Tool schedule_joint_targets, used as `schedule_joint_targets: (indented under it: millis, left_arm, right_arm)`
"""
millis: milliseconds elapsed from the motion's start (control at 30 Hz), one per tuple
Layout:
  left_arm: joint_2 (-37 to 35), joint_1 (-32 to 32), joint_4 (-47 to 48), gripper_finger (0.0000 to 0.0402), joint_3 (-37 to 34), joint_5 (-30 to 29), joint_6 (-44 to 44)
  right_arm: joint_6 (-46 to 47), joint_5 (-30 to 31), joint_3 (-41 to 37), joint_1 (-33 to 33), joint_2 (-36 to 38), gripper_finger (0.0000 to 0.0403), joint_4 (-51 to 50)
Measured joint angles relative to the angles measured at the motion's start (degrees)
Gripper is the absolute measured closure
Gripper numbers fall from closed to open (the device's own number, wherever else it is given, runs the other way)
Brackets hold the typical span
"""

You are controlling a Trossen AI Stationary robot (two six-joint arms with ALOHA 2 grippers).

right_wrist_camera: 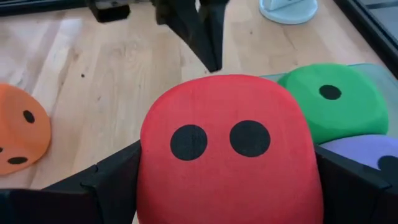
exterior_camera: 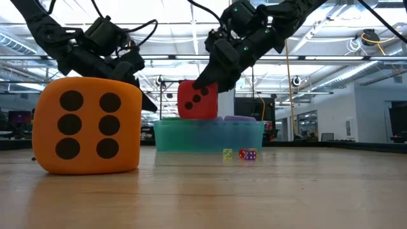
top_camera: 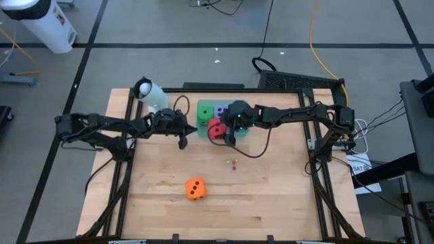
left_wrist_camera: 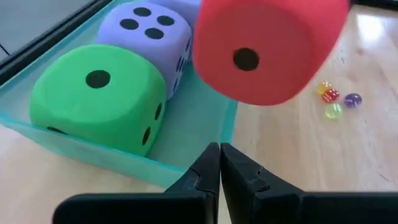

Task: Pick & Place Dice
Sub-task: Put the large red dice into the blue bin

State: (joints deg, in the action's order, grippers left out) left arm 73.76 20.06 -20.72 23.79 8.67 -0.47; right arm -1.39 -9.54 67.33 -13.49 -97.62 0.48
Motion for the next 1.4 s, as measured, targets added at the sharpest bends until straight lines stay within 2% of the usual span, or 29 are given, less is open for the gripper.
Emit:
schedule_joint_targets:
  millis: [133, 333, 633, 767, 967, 1133, 1400]
  left_arm:
    - [3.2, -1.2, 0.0, 0.038, 0.0, -1.9, -0.3]
    - [6.1, -2.6, -2.9, 0.038, 0.1, -1.1, -1.9]
    - [6.2, -6.6, -3.2, 0.038, 0.8, -0.3, -2.0]
    - [6.2, -6.9, -3.3, 0.038, 3.1, -3.0, -1.8]
    - [8.0, -3.7, 6.9, 0.038, 10.1, -4.3, -2.1]
    - [12.4, -1.6, 13.9, 0.038, 15.7, -4.8, -1.5]
    - [17.4, 0.3, 13.8, 0.038, 18.1, -8.8, -3.3]
  right_arm:
    - [-0.1, -1.9, 0.0, -0.1, 0.0, 0.0046, -0.9]
    - [0.2, -2.9, 0.0, -0.1, 0.1, 0.0046, -2.4]
    - [1.8, -7.5, 0.0, -0.1, 0.1, 0.0046, -3.2]
    - [1.7, -7.6, 0.1, -0.4, 0.1, 0.0046, -3.7]
    - [2.3, -8.7, 0.1, -1.2, 0.1, 0.0046, -4.5]
    - [2.2, -9.0, 0.1, -1.3, 0.1, 0.0046, -6.0]
    - [2.6, -11.5, 0.2, -2.0, 0.1, 0.0046, -8.6]
